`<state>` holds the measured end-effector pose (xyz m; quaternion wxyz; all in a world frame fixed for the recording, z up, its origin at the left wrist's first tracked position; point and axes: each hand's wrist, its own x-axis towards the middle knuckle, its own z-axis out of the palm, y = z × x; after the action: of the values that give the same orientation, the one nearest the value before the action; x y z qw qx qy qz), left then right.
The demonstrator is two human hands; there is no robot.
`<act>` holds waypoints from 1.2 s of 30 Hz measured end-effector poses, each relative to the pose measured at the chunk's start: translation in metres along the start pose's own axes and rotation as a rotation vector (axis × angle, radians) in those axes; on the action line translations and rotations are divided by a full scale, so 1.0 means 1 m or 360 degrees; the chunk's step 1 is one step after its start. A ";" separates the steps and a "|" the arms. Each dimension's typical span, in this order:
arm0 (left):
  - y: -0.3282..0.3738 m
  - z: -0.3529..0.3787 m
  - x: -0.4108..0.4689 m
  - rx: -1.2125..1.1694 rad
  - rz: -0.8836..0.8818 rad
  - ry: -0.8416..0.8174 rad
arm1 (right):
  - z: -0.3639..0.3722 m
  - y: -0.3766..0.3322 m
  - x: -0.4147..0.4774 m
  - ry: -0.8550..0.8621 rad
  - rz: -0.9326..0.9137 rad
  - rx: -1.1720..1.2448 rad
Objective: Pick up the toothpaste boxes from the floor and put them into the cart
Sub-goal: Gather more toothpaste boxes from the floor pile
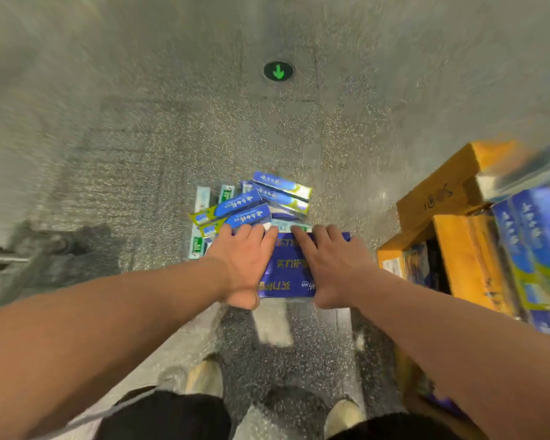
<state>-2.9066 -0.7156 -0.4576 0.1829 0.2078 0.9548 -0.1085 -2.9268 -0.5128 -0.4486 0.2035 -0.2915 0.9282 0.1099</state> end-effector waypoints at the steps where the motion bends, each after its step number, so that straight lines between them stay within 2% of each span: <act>1: -0.013 -0.035 -0.023 0.0004 -0.0016 -0.0007 | -0.040 -0.005 -0.012 0.0014 -0.0027 0.0006; 7: -0.087 -0.213 -0.156 -0.0081 -0.0258 0.0041 | -0.250 -0.045 -0.069 0.0149 -0.0139 -0.0050; 10: -0.130 -0.295 -0.231 -0.0051 -0.0419 0.0065 | -0.363 -0.073 -0.095 0.0262 -0.0301 -0.0116; 16: -0.217 -0.393 -0.365 -0.0047 -0.0692 0.0217 | -0.531 -0.156 -0.113 0.0475 -0.0563 -0.0289; 20: -0.279 -0.409 -0.440 0.0025 -0.0856 0.0274 | -0.602 -0.229 -0.107 0.0584 -0.0669 -0.0329; 24: -0.340 -0.403 -0.501 0.0098 -0.0975 0.0260 | -0.642 -0.304 -0.088 0.0668 -0.0743 -0.0337; 36: -0.476 -0.321 -0.590 0.0012 -0.1148 0.0061 | -0.674 -0.475 0.003 0.0597 -0.0983 -0.0332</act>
<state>-2.7130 -1.2592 0.1296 0.1143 -0.1397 0.9695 -0.1657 -2.8621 -1.1149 0.1113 0.0227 -0.5920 0.8014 0.0819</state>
